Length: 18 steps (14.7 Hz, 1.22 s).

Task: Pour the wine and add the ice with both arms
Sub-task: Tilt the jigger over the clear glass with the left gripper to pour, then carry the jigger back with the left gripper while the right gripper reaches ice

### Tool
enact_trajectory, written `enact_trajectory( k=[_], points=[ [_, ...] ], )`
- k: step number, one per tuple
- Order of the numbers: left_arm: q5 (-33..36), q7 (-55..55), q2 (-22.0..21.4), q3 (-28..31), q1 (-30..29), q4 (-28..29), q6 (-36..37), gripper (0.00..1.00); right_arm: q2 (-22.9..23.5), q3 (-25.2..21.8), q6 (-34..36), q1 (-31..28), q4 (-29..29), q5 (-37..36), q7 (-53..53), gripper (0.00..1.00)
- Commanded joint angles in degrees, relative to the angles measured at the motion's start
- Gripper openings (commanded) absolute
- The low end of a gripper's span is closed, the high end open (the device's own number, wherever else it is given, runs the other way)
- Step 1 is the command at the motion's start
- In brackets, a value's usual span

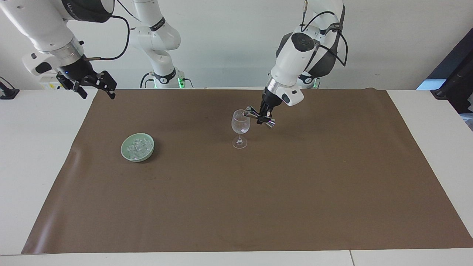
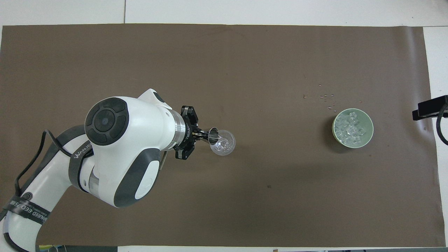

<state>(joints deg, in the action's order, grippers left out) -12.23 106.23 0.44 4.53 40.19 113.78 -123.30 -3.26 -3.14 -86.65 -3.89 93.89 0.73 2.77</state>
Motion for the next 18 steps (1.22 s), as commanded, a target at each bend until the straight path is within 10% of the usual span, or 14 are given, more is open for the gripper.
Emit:
enact_trajectory(
  k=[1,18],
  points=[
    [5.10,3.01,0.44,0.04,1.73,-0.84,-0.54,0.00,-0.52,0.06,0.08,-0.24,0.51,0.06,-0.05,1.00],
    [27.87,7.49,-0.09,-0.66,7.80,-2.68,3.94,0.00,-2.01,0.15,-3.67,0.11,4.97,0.41,0.39,1.00]
  ],
)
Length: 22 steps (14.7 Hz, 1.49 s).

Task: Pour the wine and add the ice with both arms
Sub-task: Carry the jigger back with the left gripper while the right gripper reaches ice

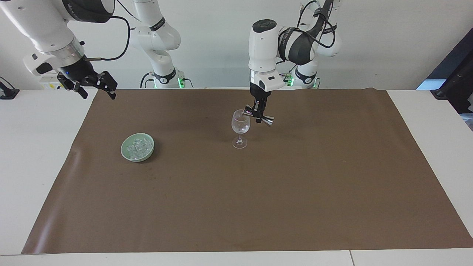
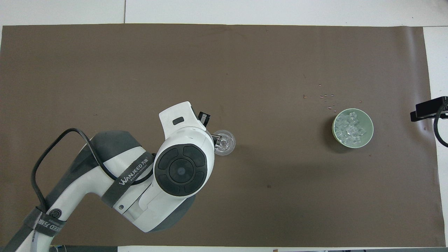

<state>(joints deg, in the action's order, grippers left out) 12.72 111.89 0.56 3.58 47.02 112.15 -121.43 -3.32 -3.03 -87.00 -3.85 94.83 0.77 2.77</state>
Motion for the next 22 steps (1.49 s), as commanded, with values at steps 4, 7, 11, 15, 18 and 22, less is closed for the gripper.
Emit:
enact_trajectory(
  k=[4,7,11,15,18,22],
  points=[
    [7.93,3.77,-0.39,-1.47,0.97,-0.96,2.60,0.00,-4.05,0.04,-10.28,0.77,11.42,1.60,2.15,1.00],
    [9.61,3.86,-1.00,-2.26,1.50,-0.44,3.92,0.00,-4.24,0.04,-15.38,0.86,16.60,1.78,2.32,1.00],
    [10.93,6.66,-0.91,-2.53,1.59,-0.70,3.32,0.00,-0.38,0.04,-20.22,0.86,17.94,3.18,2.41,1.00],
    [8.31,10.36,-0.83,-2.36,0.71,-0.61,3.13,0.00,1.92,0.04,-26.27,1.03,20.91,4.06,2.76,1.00],
    [1.72,7.74,-0.91,-2.35,-1.92,-0.61,2.70,0.00,2.53,0.04,-34.18,2.25,26.01,4.15,4.60,1.00],
    [-15.31,-5.87,-2.40,-2.09,-9.12,-0.79,2.78,0.00,2.44,0.04,-37.36,3.76,27.52,4.15,8.55,1.00]
  ],
)
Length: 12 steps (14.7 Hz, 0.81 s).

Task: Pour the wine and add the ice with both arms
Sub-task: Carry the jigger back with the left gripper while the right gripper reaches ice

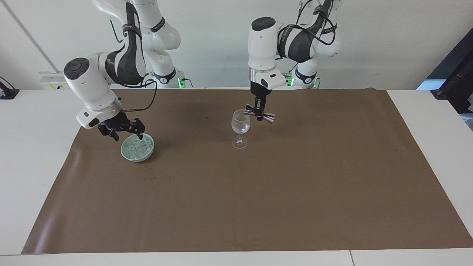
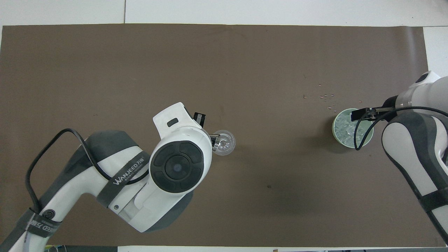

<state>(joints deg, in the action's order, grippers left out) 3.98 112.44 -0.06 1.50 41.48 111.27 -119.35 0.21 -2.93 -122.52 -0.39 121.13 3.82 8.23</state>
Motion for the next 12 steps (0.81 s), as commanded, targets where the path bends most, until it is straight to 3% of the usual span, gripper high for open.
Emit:
enact_trajectory(
  k=[1,5,8,12],
  points=[
    [-10.88,-9.31,-1.87,0.00,-6.12,0.17,0.70,0.00,-1.35,-0.06,-2.54,1.26,2.26,1.10,3.89,1.00],
    [-29.25,-23.80,-2.13,0.00,-16.93,0.87,4.72,0.00,-0.22,-0.06,-2.89,0.66,4.02,1.10,10.30,0.98],
    [-39.89,-33.04,-4.33,0.09,-25.02,5.00,5.36,0.00,0.84,-0.06,-5.43,0.40,4.99,1.10,12.94,0.78],
    [-52.47,-46.12,-3.37,0.09,-34.95,11.93,5.62,0.00,1.72,-0.06,-6.15,-0.04,5.96,1.10,14.53,0.73]
  ],
)
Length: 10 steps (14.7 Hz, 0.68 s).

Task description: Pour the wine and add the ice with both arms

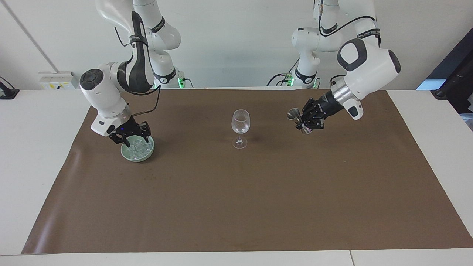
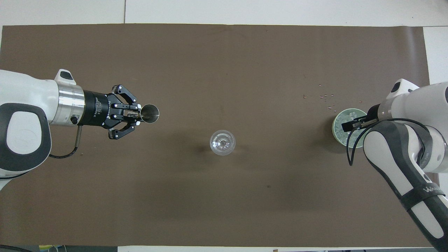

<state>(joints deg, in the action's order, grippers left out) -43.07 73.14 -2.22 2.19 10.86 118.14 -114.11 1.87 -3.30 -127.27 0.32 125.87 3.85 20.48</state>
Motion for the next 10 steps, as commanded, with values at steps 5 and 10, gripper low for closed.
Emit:
enact_trajectory(
  k=[5,10],
  points=[
    [-16.60,-17.68,5.02,-0.61,-15.24,5.44,5.39,0.00,3.31,0.31,-5.09,-1.73,1.49,1.08,4.47,0.70],
    [-21.17,-28.57,19.34,-0.61,-24.55,-2.63,17.15,0.00,3.41,0.31,-5.44,-1.55,1.92,1.08,5.01,0.68]
  ],
)
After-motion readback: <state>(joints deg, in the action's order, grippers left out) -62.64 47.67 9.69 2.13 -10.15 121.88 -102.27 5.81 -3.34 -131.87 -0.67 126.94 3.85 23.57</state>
